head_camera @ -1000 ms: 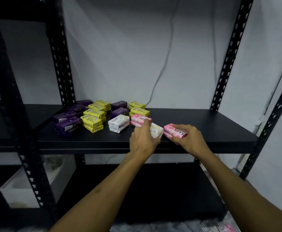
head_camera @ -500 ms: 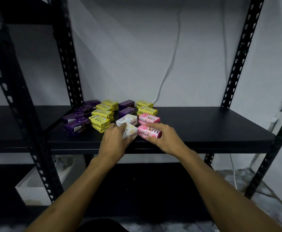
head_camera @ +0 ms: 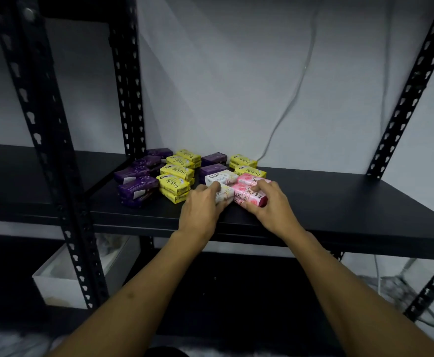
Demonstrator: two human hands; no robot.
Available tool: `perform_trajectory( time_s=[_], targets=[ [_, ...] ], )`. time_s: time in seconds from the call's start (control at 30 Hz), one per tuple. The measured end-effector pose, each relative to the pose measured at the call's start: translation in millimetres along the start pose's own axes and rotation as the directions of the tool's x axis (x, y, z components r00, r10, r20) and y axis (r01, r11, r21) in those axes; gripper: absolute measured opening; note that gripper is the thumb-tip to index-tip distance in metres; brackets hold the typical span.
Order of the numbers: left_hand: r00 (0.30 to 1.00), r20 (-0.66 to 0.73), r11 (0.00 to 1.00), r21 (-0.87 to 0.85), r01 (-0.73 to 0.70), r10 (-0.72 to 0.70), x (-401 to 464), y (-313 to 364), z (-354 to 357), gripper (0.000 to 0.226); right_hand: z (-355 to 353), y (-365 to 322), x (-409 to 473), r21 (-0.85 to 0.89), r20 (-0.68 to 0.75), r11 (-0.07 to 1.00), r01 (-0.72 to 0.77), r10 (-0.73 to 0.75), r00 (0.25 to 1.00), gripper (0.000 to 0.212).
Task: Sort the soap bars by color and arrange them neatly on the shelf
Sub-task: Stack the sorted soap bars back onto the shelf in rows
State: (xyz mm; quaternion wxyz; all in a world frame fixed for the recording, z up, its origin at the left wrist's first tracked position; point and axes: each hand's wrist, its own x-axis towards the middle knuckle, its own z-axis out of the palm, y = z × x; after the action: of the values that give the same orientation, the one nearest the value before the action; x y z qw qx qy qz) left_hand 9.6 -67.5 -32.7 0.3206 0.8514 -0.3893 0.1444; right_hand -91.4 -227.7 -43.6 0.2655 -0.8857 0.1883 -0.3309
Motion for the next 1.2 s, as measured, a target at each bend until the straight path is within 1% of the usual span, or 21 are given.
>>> perform_trajectory(
  time_s=[0.23, 0.4, 0.47, 0.57, 0.6, 0.67, 0.73, 0.8, 0.87, 0.9, 0.93, 1.0, 1.03, 1.1, 1.2],
  targets=[
    [1.000, -0.025, 1.000, -0.029, -0.008, 0.007, 10.3, -6.0, 11.4, 0.041, 1.9, 8.2, 17.2, 0.030, 0.027, 0.999, -0.012, 0.011, 1.000, 0.037],
    [0.996, -0.085, 0.998, -0.048, -0.032, 0.028, 7.2, -16.3, 27.4, 0.042, 4.4, 9.4, 15.4, 0.035, -0.003, 0.999, -0.032, 0.032, 0.999, 0.040],
    [0.995, -0.099, 0.999, -0.047, -0.004, -0.001, 4.0, -16.8, 30.6, 0.047, 2.7, 6.6, 11.5, 0.043, -0.010, 0.998, -0.048, 0.049, 0.999, 0.047],
    [0.991, -0.130, 0.999, -0.035, 0.016, -0.020, 0.8, -13.9, 26.6, 0.062, -4.9, 4.2, 1.4, 0.097, -0.029, 0.993, -0.061, 0.064, 0.998, 0.065],
    [0.988, -0.151, 1.000, -0.009, -0.004, 0.003, -2.0, -13.7, 24.7, 0.066, -8.8, 4.0, -4.6, 0.116, -0.037, 0.991, -0.062, 0.067, 0.997, 0.069],
    [0.974, -0.210, 0.996, 0.051, -0.079, 0.089, -12.3, -10.9, 24.2, 0.067, -18.0, 6.5, -23.5, 0.109, -0.045, 0.991, -0.076, 0.081, 0.996, 0.070],
    [0.953, -0.250, 0.985, 0.076, -0.158, 0.172, -27.4, 0.4, 27.4, 0.063, -28.8, 15.0, -51.3, 0.040, -0.054, 0.997, -0.072, 0.074, 0.996, 0.064],
    [0.930, -0.253, 0.964, 0.073, -0.256, 0.266, -41.6, 19.7, 33.5, 0.059, -41.2, 29.1, -84.5, -0.042, -0.069, 0.998, -0.045, 0.042, 0.997, 0.055],
    [0.908, -0.216, 0.933, 0.072, -0.352, 0.359, -52.0, 42.0, 39.4, 0.057, -54.1, 46.3, -119.6, -0.106, -0.095, 0.994, -0.018, 0.008, 0.995, 0.050],
    [0.900, -0.196, 0.921, 0.057, -0.386, 0.389, -56.1, 52.8, 43.4, 0.056, -60.7, 54.8, -135.9, -0.124, -0.116, 0.992, -0.029, 0.015, 0.993, 0.049],
    [0.898, -0.175, 0.913, 0.018, -0.407, 0.404, -64.1, 66.0, 51.2, 0.055, -68.8, 66.0, -156.6, -0.133, -0.138, 0.989, -0.066, 0.047, 0.989, 0.049],
    [0.913, -0.120, 0.911, -0.093, -0.401, 0.390, -81.5, 85.1, 68.2, 0.054, -79.8, 86.1, -188.0, -0.132, -0.159, 0.980, -0.148, 0.126, 0.979, 0.046],
    [0.920, -0.063, 0.908, -0.151, -0.391, 0.386, -95.0, 96.8, 82.7, 0.055, -87.4, 100.8, -207.1, -0.133, -0.163, 0.969, -0.209, 0.186, 0.969, 0.045],
    [0.918, 0.103, 0.909, -0.218, -0.355, 0.383, -126.7, 115.9, 115.7, 0.057, -102.2, 128.1, -244.0, -0.116, -0.189, 0.938, -0.326, 0.301, 0.935, 0.047],
    [0.871, 0.329, 0.922, -0.255, -0.290, 0.365, -177.7, 135.6, 169.4, 0.059, -122.3, 163.5, -298.3, -0.037, -0.233, 0.849, -0.527, 0.505, 0.831, 0.045]
  ],
)
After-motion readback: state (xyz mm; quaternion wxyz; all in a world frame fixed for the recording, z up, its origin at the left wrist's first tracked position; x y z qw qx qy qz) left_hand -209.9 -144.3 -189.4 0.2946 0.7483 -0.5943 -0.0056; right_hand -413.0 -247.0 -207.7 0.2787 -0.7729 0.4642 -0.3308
